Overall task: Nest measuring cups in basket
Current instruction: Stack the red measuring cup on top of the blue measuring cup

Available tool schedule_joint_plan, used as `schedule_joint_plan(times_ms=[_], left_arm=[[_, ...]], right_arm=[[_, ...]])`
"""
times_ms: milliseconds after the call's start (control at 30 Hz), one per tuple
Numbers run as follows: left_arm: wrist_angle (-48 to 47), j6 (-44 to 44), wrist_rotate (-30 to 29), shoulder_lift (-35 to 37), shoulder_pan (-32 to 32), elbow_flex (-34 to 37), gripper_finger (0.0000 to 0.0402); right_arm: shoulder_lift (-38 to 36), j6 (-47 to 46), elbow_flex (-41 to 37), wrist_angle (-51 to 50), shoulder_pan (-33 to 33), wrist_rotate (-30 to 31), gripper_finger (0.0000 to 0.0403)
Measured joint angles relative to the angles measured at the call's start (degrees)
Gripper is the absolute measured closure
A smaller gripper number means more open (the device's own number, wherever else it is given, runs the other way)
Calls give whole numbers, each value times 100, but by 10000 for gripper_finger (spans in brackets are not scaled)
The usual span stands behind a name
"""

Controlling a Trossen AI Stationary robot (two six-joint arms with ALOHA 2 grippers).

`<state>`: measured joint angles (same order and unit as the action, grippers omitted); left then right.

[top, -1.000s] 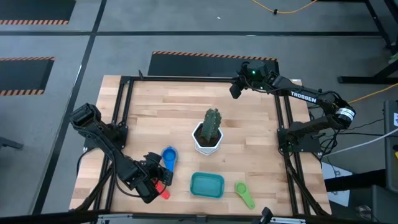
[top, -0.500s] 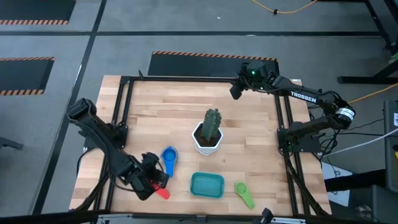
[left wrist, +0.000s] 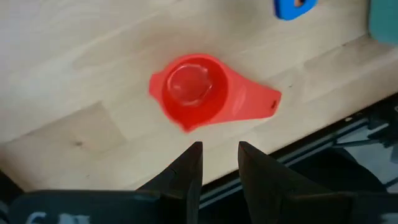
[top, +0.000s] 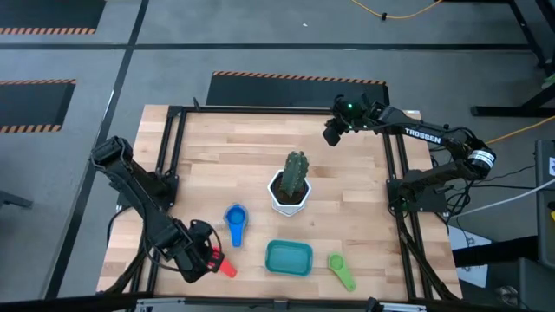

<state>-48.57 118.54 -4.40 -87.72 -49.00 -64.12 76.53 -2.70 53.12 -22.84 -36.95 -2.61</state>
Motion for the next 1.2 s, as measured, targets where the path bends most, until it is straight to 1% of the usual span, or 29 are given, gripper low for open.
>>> schedule_joint_plan(times_ms=[267, 400, 733, 1200], left_arm=[[-252, 544, -81, -29, -215, 0, 307], [-353, 584, -79, -183, -223, 0, 307], [-340, 582, -58, -769, -218, 0, 307], [-319, 584, -41, -1314, -216, 0, 307]], right_arm=[[0, 0, 0, -117, 409, 0, 335], [0, -54, 0, -213, 527, -2, 335], [0, -131, 0, -239, 569, 0, 335], [0, -131, 0, -233, 569, 0, 335]])
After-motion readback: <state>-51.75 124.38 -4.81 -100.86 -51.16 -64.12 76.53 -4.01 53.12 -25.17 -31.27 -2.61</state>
